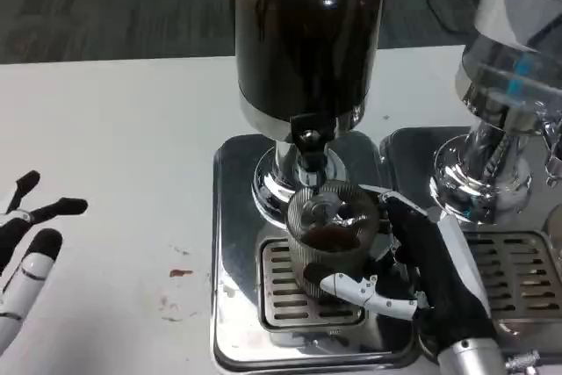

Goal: Grasp the cup under the faucet to collect the drink, then remove the cup.

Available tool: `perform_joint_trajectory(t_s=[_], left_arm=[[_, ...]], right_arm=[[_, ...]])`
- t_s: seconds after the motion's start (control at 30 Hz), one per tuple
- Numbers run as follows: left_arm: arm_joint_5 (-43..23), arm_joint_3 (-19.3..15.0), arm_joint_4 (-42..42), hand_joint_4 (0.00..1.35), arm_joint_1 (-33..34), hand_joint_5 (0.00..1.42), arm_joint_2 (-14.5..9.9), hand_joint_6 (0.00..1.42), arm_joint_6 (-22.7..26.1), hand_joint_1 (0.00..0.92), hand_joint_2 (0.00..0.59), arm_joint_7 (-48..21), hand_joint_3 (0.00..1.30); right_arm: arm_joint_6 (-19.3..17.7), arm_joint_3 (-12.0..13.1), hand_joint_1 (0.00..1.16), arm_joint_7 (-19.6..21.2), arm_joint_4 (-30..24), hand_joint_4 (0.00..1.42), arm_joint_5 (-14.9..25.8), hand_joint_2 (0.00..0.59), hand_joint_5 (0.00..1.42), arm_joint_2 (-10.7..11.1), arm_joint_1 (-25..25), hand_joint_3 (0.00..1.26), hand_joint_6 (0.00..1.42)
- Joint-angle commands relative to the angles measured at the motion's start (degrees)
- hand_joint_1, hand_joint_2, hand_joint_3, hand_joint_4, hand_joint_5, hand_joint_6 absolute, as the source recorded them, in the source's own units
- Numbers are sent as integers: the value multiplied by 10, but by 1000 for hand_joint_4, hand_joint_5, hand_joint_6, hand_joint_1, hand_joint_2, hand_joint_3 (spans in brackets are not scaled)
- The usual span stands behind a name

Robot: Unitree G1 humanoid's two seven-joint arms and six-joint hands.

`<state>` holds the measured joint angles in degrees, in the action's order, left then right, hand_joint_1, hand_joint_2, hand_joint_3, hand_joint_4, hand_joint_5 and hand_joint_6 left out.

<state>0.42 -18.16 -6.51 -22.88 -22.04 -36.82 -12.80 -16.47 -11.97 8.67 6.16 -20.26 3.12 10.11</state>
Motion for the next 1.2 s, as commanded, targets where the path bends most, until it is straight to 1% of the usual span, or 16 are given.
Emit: perform_joint_trajectory(t_s=[0.03,0.3,0.5,0.7,0.9,0.97,1.03,1.07,1.1,1.17,1.2], left_arm=[[-5,7,-12,0,9,160,-9,0,-7,0,242,-10,372],[-3,10,-20,0,15,140,-17,0,-8,0,241,-14,356],[-2,14,-26,0,18,125,-18,0,-8,0,236,-14,341],[1,19,-35,0,27,110,-20,0,-9,0,237,-15,332],[5,24,-37,0,33,100,-24,0,-6,0,235,-18,322],[22,30,-35,0,37,87,-41,0,-1,0,235,-25,309],[43,35,-30,0,41,66,-60,0,4,0,233,-28,273],[59,35,-31,0,45,27,-72,0,-7,0,238,-26,224],[79,32,-30,0,47,8,-83,0,-22,0,238,-20,206],[109,27,-31,0,48,23,-103,0,-44,0,257,-11,244],[119,26,-34,0,47,35,-112,0,-49,0,254,-9,251]], right_arm=[[-10,3,1041,14,-20,527,-4,153,797,-3,2,418,1032],[-4,11,1042,10,-59,534,-4,151,798,-1,25,425,1049],[10,16,1042,8,-91,534,-8,151,798,2,43,425,1053],[20,12,1042,-9,-121,534,-6,151,798,16,65,425,1056],[33,20,1042,-18,-158,534,1,151,798,22,91,426,1059],[35,20,1042,-20,-173,534,2,151,798,21,103,426,1060],[34,25,1042,-20,-187,534,9,151,798,21,120,426,1061],[34,29,1042,-22,-193,534,14,151,798,20,126,426,1061],[33,32,1042,-25,-199,534,18,151,798,21,131,426,1061],[32,32,1042,-29,-206,534,20,151,800,23,136,426,1062],[30,30,1042,-30,-212,534,19,151,802,24,140,426,1063]])
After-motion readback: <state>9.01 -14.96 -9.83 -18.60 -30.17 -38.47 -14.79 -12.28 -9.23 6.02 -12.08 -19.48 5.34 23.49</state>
